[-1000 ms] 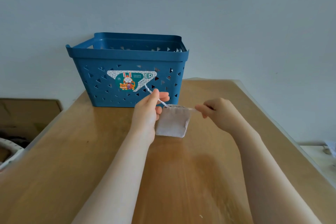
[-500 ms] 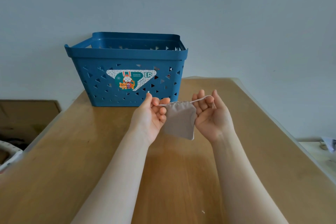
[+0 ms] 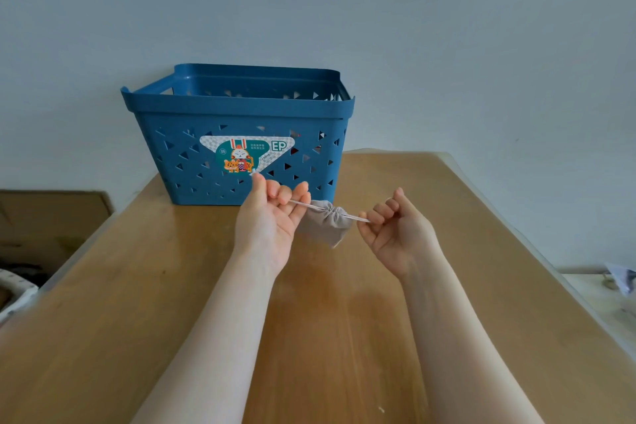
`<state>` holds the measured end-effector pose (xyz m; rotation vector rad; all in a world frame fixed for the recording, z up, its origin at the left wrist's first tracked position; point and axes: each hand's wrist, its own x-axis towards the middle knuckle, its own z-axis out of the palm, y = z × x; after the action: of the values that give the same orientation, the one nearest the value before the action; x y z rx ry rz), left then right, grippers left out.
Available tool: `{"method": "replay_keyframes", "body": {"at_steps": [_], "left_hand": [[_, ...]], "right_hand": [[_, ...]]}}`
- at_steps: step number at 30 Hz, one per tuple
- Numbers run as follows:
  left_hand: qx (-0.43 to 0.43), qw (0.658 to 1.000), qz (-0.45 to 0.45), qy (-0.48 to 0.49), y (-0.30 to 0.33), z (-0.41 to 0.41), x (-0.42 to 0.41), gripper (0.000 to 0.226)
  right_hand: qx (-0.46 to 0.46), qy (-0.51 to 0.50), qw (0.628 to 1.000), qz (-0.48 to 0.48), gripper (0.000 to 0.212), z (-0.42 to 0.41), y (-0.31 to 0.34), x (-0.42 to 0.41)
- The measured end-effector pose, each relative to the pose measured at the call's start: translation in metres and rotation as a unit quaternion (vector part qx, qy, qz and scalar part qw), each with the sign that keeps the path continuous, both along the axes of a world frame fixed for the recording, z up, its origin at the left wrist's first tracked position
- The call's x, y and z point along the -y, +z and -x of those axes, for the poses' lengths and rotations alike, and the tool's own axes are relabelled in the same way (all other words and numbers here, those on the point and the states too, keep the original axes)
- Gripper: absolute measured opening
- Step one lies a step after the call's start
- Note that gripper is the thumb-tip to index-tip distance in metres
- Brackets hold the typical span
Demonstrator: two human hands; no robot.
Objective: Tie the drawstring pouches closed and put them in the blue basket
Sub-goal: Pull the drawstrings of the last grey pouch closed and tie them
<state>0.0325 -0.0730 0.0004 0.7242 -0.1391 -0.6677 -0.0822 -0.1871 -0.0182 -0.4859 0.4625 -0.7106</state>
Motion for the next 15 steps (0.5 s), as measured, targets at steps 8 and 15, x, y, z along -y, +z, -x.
{"method": "replay_keyframes", "body": {"at_steps": [8, 15], "left_hand": [[0.178, 0.972, -0.152, -0.02, -0.004, 0.015, 0.003, 0.048], [0.475, 0.827, -0.295, -0.054, -0.015, 0.024, 0.004, 0.044]], "right_hand": [[0.023, 0.038, 0.999, 0.021, 0.039, 0.002, 0.0, -0.001], [-0.14, 0.055, 0.913, 0.38, 0.046, 0.004, 0.03, -0.027]]}}
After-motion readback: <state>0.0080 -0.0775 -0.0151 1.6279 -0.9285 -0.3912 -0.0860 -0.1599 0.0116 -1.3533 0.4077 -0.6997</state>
